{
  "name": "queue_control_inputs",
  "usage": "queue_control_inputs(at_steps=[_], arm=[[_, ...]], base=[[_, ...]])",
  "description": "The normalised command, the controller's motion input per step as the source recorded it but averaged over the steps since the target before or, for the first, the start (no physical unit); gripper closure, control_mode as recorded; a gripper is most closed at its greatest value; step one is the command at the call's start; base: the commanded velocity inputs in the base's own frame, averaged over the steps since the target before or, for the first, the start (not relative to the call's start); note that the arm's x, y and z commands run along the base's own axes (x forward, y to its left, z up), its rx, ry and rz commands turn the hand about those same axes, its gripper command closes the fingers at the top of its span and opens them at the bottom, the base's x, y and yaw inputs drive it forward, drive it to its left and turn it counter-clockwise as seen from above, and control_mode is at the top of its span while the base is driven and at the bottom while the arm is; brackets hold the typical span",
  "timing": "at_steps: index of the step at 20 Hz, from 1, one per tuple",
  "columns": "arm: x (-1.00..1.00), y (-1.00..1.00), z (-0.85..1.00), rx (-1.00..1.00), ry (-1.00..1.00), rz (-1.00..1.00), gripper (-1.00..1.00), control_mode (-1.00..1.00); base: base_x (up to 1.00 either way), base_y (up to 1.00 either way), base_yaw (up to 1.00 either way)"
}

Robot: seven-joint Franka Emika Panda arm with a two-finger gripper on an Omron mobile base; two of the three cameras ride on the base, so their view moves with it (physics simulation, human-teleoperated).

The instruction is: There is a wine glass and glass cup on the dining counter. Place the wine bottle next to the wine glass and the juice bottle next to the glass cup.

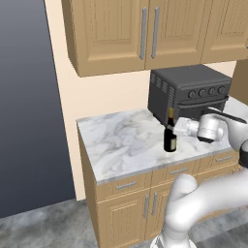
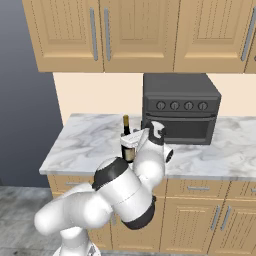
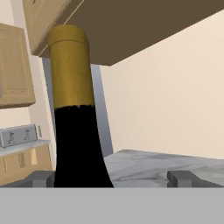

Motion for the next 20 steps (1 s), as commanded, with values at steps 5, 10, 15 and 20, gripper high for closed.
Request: queue_control_inputs(at_steps=[5, 10, 15, 20], arm=[[0.06, 0.0, -0.15, 0.01, 0.13, 0.0, 1.0, -1.0], [-0.1, -0.06, -0.12, 0.0, 0.1, 0.0, 1.0, -1.0], [-0.61, -0.11, 0.08, 0.0, 0.0, 0.0, 1.0, -1.0], [-0.61, 0.01, 0.81, -0.01, 0.0, 0.0, 1.0, -1.0]], base=[[0.0, 0.0, 0.0], [0.0, 0.0, 0.0], [0.0, 0.0, 0.0], [0.0, 0.0, 0.0]])
